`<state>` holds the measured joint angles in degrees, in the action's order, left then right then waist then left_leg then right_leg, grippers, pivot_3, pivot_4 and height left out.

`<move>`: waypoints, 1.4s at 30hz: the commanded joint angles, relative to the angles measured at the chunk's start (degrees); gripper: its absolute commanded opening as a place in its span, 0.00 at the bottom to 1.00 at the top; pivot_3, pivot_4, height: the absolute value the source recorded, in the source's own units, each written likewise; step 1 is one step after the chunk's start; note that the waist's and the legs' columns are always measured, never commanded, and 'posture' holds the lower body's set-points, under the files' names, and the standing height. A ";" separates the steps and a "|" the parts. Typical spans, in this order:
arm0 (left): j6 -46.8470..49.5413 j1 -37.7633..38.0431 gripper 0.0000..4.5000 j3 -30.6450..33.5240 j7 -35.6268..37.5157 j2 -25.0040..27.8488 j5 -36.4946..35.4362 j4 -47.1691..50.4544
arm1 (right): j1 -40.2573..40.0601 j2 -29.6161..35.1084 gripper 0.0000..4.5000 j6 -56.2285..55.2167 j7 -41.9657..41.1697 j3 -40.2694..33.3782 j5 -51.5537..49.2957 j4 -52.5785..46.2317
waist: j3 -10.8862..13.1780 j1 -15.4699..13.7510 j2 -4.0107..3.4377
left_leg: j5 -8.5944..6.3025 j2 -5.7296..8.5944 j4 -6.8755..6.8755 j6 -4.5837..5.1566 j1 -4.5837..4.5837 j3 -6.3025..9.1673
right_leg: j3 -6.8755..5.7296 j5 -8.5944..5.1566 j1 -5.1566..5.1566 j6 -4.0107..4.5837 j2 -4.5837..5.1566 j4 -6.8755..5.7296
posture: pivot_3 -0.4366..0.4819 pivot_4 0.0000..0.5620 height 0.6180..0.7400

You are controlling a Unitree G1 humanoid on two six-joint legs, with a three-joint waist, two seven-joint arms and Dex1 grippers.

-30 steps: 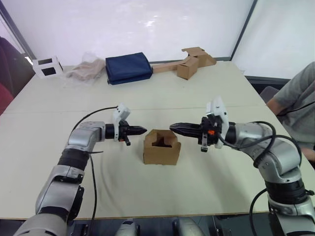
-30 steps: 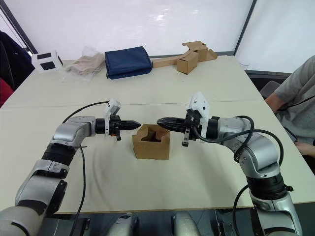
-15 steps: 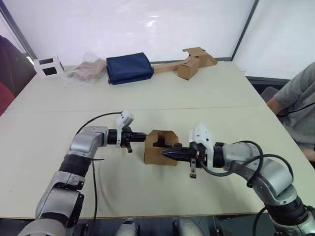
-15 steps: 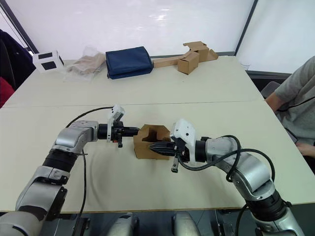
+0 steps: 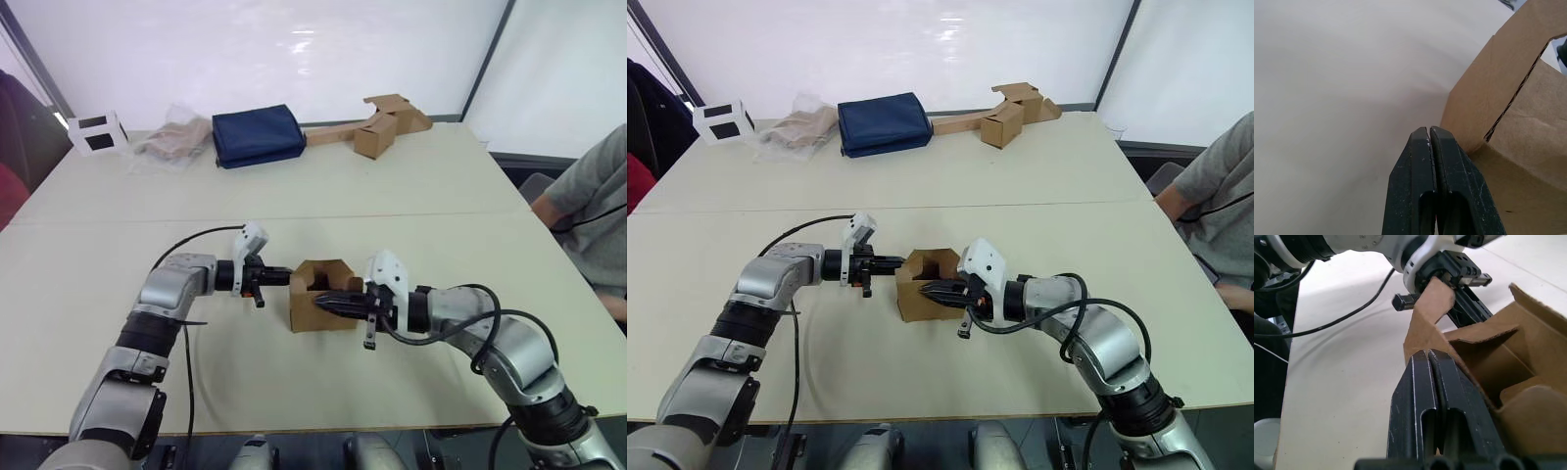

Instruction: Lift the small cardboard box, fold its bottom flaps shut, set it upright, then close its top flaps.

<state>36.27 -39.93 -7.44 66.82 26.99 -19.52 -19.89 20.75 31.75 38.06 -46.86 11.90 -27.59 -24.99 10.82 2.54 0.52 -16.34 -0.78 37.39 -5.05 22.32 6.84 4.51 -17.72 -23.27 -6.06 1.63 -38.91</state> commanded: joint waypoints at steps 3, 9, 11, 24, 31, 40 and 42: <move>0.73 0.24 0.01 1.67 -0.17 0.72 -1.33 2.64 | 1.02 -2.52 0.00 -1.70 0.67 1.10 0.96 0.12 | 0.00 0.03 0.00 | 0.00 0.00 -0.01 0.00 0.00 0.00 | 0.00 0.00 0.00 0.00 0.00 0.00 | 0.48 0.27 1.00; 1.30 -0.31 0.01 3.95 -1.38 3.03 -1.56 2.30 | 0.57 -3.45 0.00 -2.52 0.54 1.33 1.93 1.81 | 0.00 0.04 0.00 | 0.00 0.00 0.00 0.00 0.00 0.00 | 0.00 0.00 -0.01 0.00 0.00 0.00 | 0.48 0.27 1.00; 2.50 -0.64 0.01 5.42 -1.75 3.98 -2.55 2.31 | 0.56 -3.60 0.00 -2.68 0.42 1.32 2.07 2.15 | 0.00 0.08 0.00 | 0.00 0.00 -0.01 0.00 0.00 0.00 | 0.00 0.00 -0.02 0.00 0.00 0.00 | 0.48 0.27 1.00; 22.90 8.16 0.01 10.28 0.89 14.54 -19.08 26.65 | 0.54 -4.15 0.00 -4.48 -0.91 1.56 3.05 5.36 | 0.00 0.07 0.00 | 0.00 -0.03 -0.04 -0.01 -0.02 0.01 | -0.01 0.00 0.02 0.01 -0.01 0.00 | 0.48 0.27 1.00; 19.84 9.30 0.01 5.75 -3.30 9.80 -17.40 28.14 | 1.23 -3.87 0.00 -4.47 -1.25 1.09 3.21 5.66 | -0.01 0.09 0.00 | 0.00 -0.03 -0.05 -0.01 -0.04 0.01 | 0.00 0.00 0.02 0.01 -0.02 0.00 | 0.48 0.27 1.00; 16.03 10.43 0.01 2.18 -2.26 10.08 -15.64 26.59 | 1.41 -3.84 0.00 -4.05 -0.60 -0.21 2.85 4.54 | -0.01 0.00 0.00 | 0.00 -0.03 -0.06 -0.01 -0.04 0.00 | 0.01 0.00 0.01 0.01 -0.01 0.00 | 0.48 0.27 1.00; 15.81 10.40 0.01 2.15 -2.04 10.35 -15.82 26.37 | 1.45 -3.86 0.00 -3.89 -0.56 -0.45 2.68 4.34 | -0.01 0.02 0.00 | 0.00 -0.03 -0.06 -0.01 -0.04 0.00 | 0.01 0.00 0.01 0.01 -0.01 0.01 | 0.48 0.27 1.00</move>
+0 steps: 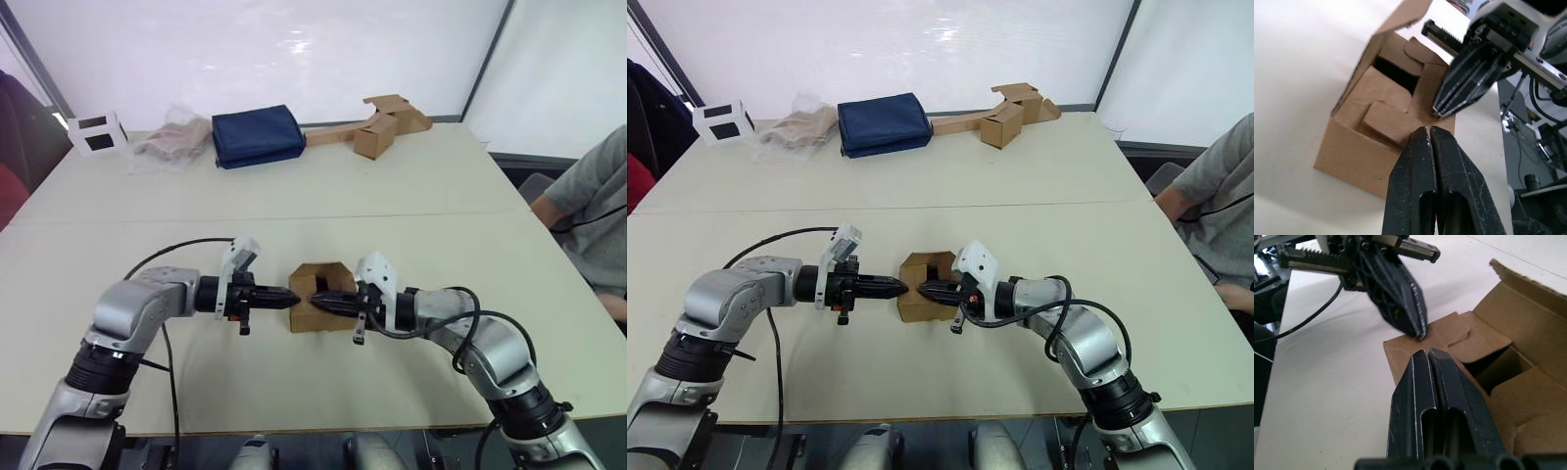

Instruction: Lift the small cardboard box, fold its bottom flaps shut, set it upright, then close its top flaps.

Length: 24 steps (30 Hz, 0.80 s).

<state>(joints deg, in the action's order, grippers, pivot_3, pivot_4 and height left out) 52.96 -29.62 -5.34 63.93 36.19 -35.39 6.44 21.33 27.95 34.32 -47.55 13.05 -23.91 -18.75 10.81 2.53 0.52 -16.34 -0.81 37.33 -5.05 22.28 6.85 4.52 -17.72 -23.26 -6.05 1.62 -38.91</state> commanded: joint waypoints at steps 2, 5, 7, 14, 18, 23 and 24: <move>-0.83 0.11 0.01 0.07 0.99 1.37 -0.18 0.13 | 0.94 0.13 0.00 -0.05 0.01 -2.17 -1.23 -2.11 | 0.00 0.04 0.00 | 0.00 0.00 0.00 0.00 0.00 0.00 | 0.00 0.00 0.00 0.00 -0.01 0.00 | 0.48 0.27 1.00; -0.91 0.07 0.01 -0.02 1.18 1.58 -0.24 0.10 | 3.12 -0.44 0.00 2.98 -0.13 -7.09 -7.19 -3.31 | 0.00 0.02 0.00 | 0.00 0.00 0.00 0.00 0.00 0.00 | 0.00 0.00 0.00 0.00 0.00 0.00 | 0.48 0.27 1.00; -0.96 0.13 0.01 -0.02 1.23 1.53 -0.29 0.08 | 5.77 -2.07 0.00 5.54 1.01 -12.19 -13.80 -3.38 | 0.01 0.03 0.00 | 0.00 0.00 0.00 0.00 0.00 0.00 | 0.00 0.00 0.00 0.00 0.00 0.00 | 0.48 0.27 1.00; -1.35 0.44 0.01 -0.45 0.77 1.07 -0.23 0.21 | 12.19 -0.30 0.00 0.05 4.13 -14.59 -7.76 5.31 | 0.00 0.05 -0.01 | 0.00 0.00 -0.04 0.00 0.00 0.00 | -0.01 0.00 0.01 0.00 0.00 0.05 | 0.48 0.27 1.00; -1.61 0.58 0.01 -0.67 0.64 0.96 -0.15 0.08 | 13.01 2.64 0.00 -3.36 1.82 -8.65 -0.50 11.06 | 0.00 0.01 -0.01 | 0.00 0.01 -0.04 0.01 -0.01 -0.05 | 0.01 0.00 0.01 0.00 0.01 0.04 | 0.48 0.27 1.00; -1.67 0.63 0.01 -0.48 0.40 0.86 -0.25 0.04 | 11.14 3.94 0.00 -4.49 -3.08 -5.04 1.13 10.47 | 0.00 0.10 -0.01 | 0.00 0.00 -0.08 0.01 0.00 -0.05 | 0.02 0.00 -0.01 0.00 0.01 0.09 | 0.48 0.27 1.00; -1.71 0.65 0.01 -0.41 0.29 0.84 -0.23 0.00 | 10.84 3.62 0.00 -4.10 -3.28 -5.15 0.61 9.93 | 0.00 0.09 -0.01 | 0.00 0.00 -0.07 0.00 0.00 -0.05 | 0.03 0.00 -0.01 0.00 0.02 0.09 | 0.48 0.27 1.00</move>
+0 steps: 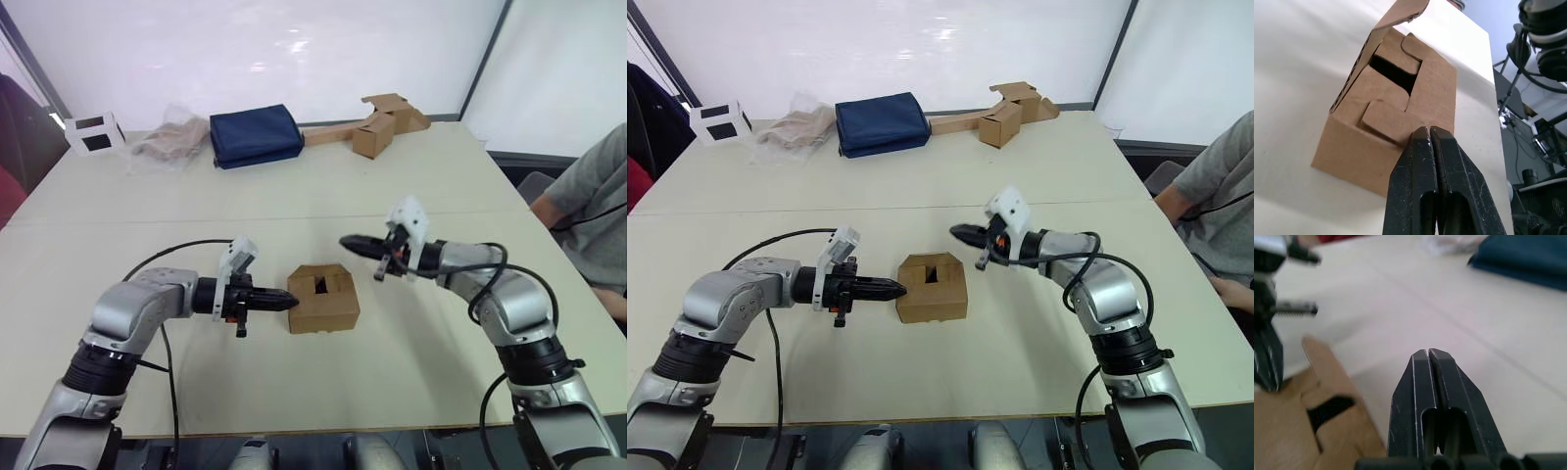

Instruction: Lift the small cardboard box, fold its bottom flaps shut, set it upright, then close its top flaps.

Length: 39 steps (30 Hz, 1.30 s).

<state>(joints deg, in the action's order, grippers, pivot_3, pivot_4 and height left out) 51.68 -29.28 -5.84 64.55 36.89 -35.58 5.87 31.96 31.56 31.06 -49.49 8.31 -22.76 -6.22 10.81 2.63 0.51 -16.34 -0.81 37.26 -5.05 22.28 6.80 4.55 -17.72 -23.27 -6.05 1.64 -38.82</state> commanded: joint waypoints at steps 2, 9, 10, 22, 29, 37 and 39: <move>-0.37 0.39 0.01 0.28 -0.59 0.08 -0.09 0.60 | -0.44 -0.34 0.00 -0.08 -1.87 -0.56 -1.54 -3.75 | 0.00 -0.05 0.00 | 0.00 0.00 0.02 0.00 0.00 0.00 | 0.00 0.00 0.01 0.00 0.00 -0.01 | 0.48 0.27 1.00; 1.86 1.26 0.01 2.84 -2.11 0.29 -2.97 1.59 | -2.85 -0.29 0.00 1.70 -3.11 -0.50 -2.78 -6.95 | 0.00 -0.05 0.00 | 0.00 0.00 0.02 0.00 0.00 0.01 | -0.01 0.00 0.01 0.00 0.00 -0.01 | 0.48 0.27 1.00; 2.18 1.19 0.01 3.22 -2.30 0.22 -3.39 1.56 | -2.96 -0.23 0.00 1.82 -3.27 -0.48 -2.80 -7.10 | 0.00 -0.05 0.00 | 0.00 0.00 0.02 0.00 0.00 0.01 | -0.01 0.00 0.01 0.00 0.00 -0.01 | 0.48 0.27 1.00; 2.13 -3.72 0.01 5.16 -7.60 -5.27 -5.07 -2.71 | -3.51 -0.66 0.00 1.08 -3.36 0.53 -1.77 -7.10 | 0.01 -0.08 0.01 | 0.00 0.00 0.04 0.00 0.02 0.02 | -0.02 0.00 0.01 0.00 0.01 -0.01 | 0.48 0.27 1.00; -4.13 -5.47 0.01 1.74 -7.63 -7.02 0.98 -7.91 | -4.64 -0.53 0.00 2.09 -2.89 0.22 -2.37 -9.07 | 0.01 -0.13 0.01 | 0.00 0.00 0.04 -0.01 0.02 0.02 | -0.03 0.00 0.01 0.00 0.01 -0.01 | 0.48 0.27 1.00; -6.24 -5.83 0.01 1.09 -6.96 -8.03 3.11 -9.98 | -5.68 -0.96 0.00 2.80 -2.15 0.12 -2.64 -10.63 | 0.00 -0.08 0.01 | 0.00 0.01 0.04 0.00 0.02 0.02 | -0.02 0.00 0.01 0.00 0.01 0.01 | 0.48 0.27 1.00; -6.31 -5.68 0.01 1.02 -6.69 -8.04 3.36 -9.90 | -5.71 -1.17 0.00 3.26 -2.02 -0.59 -3.57 -11.23 | 0.00 -0.08 0.01 | 0.00 0.01 0.05 0.00 0.02 0.02 | -0.02 0.00 0.01 0.00 0.01 0.01 | 0.48 0.27 1.00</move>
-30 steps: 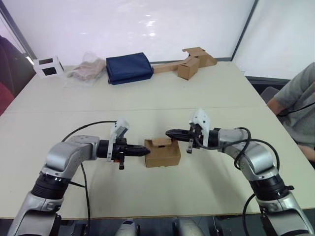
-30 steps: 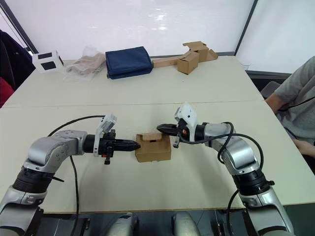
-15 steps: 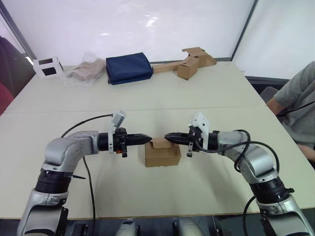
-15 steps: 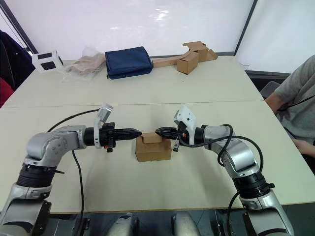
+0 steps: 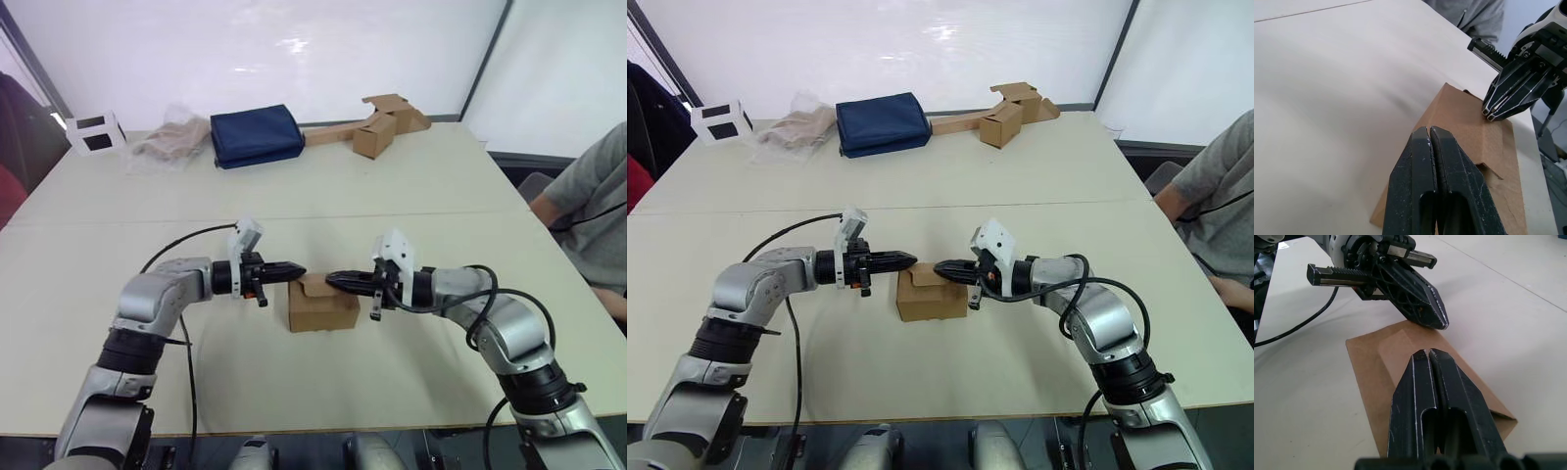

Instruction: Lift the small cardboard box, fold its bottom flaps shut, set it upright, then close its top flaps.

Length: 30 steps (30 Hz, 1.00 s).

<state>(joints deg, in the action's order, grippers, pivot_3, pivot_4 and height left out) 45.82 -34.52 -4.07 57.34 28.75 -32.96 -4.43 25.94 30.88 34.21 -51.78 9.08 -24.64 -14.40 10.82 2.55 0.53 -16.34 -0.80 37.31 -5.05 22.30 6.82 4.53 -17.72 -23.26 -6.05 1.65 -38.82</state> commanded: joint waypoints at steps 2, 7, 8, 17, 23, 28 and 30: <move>-0.51 -0.26 0.01 -0.91 0.76 0.17 0.85 0.57 | -0.38 -0.88 0.00 3.66 -0.88 -3.06 -7.30 -6.07 | 0.00 -0.05 0.00 | 0.00 0.00 0.00 0.00 0.00 0.00 | 0.00 0.00 0.00 0.00 0.00 0.00 | 0.48 0.27 1.00; -0.52 -0.22 0.01 -1.04 0.92 -0.14 0.98 0.62 | -2.30 -0.03 0.00 3.42 -0.54 0.21 -5.05 -7.18 | -0.01 -0.05 0.00 | 0.00 0.00 0.00 0.00 0.00 0.02 | -0.01 0.00 0.02 0.00 0.00 0.00 | 0.48 0.27 1.00; -0.54 -0.22 0.01 -1.07 0.92 -0.24 1.02 0.61 | -2.39 -0.18 0.00 3.45 -0.38 0.41 -5.00 -7.25 | -0.01 -0.09 0.00 | 0.00 0.00 0.01 0.00 -0.02 0.01 | -0.01 0.00 0.04 0.00 0.00 0.00 | 0.48 0.27 1.00; -0.65 0.14 0.01 -0.91 0.78 -0.54 0.95 0.74 | -2.81 -0.83 0.00 2.88 0.51 1.87 -3.34 -6.09 | -0.01 -0.06 0.00 | 0.00 0.00 0.01 0.00 -0.02 0.02 | -0.01 0.00 0.04 0.00 0.00 0.00 | 0.48 0.27 1.00; -0.37 0.49 0.01 -0.55 0.29 -1.10 0.47 1.10 | -2.99 -0.58 0.00 1.82 0.34 3.13 -1.45 -4.52 | -0.01 -0.09 0.00 | 0.00 0.00 0.01 0.00 -0.02 0.01 | -0.01 0.00 0.05 0.00 0.00 0.00 | 0.48 0.27 1.00; 0.14 0.27 0.01 -0.25 -0.02 -1.32 -0.09 1.29 | -3.22 -0.58 0.00 1.41 0.38 3.50 -0.76 -4.10 | -0.01 -0.08 0.00 | 0.00 0.00 0.01 0.00 -0.02 0.02 | -0.01 0.00 0.05 0.00 0.00 0.00 | 0.48 0.27 1.00; 0.49 0.33 0.01 -0.19 -0.07 -1.36 -0.36 1.61 | -3.40 -0.39 0.00 0.70 0.45 4.02 0.30 -3.44 | -0.01 -0.08 0.00 | 0.00 0.00 0.01 0.00 -0.02 0.02 | -0.01 0.00 0.05 0.00 0.01 0.00 | 0.48 0.27 1.00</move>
<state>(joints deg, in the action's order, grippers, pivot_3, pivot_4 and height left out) 45.76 -34.50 -4.54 57.27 27.48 -32.98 -4.30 22.79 30.32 36.13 -51.21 12.83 -25.08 -17.76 10.81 2.47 0.53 -16.34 -0.80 37.32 -5.05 22.29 6.83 4.51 -17.72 -23.21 -6.06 1.65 -38.82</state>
